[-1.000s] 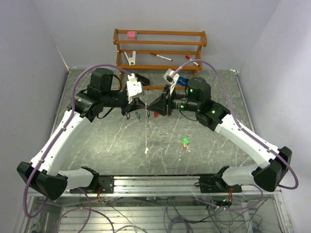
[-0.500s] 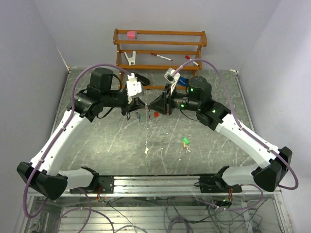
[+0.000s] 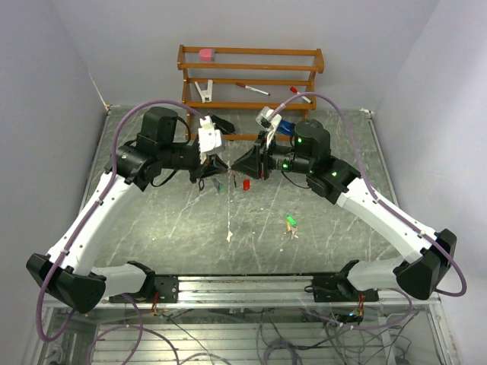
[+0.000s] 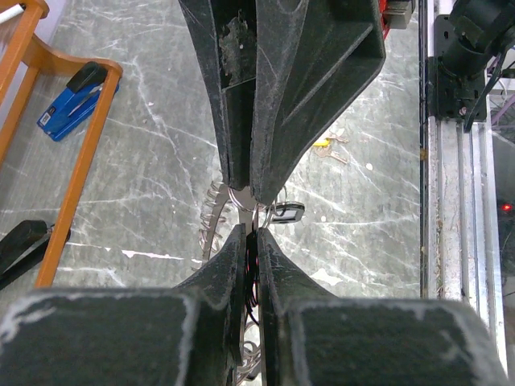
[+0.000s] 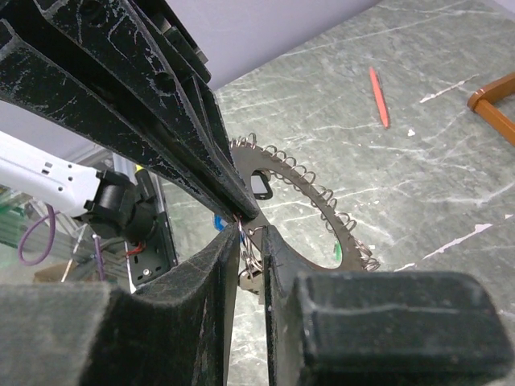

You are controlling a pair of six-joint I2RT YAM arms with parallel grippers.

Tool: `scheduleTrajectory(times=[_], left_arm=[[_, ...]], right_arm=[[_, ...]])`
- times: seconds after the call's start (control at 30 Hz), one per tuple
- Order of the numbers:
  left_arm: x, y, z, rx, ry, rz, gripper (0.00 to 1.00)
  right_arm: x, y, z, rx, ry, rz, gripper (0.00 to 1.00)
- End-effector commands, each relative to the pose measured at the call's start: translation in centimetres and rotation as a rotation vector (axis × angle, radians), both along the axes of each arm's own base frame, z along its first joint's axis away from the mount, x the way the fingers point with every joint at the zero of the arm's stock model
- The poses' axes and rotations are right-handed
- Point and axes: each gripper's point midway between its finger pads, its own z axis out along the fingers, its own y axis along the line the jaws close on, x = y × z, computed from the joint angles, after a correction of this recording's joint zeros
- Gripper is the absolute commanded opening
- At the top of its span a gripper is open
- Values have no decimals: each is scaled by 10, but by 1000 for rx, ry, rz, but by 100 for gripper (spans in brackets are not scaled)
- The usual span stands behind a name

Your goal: Put the keys on the keyring

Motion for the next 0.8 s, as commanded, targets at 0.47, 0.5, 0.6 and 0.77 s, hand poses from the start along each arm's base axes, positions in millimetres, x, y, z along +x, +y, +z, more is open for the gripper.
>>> scheduleTrajectory(times=[0.47,0.5,0.6,0.77], left_arm=[[1,-7,23,-49,-64,-31,7],[2,-7,23,-47,-65,-27,7],[3,-7,22,-42,-60,-20,7],[3,-8,24,-49,-52,-22,7]], right_arm=[[-3,1,3,1,1,30,15],[-3,1,3,0,2,32,15],[-2,0,0,-8,5,26,16],[-1,2,-2,-13,6,21,17]])
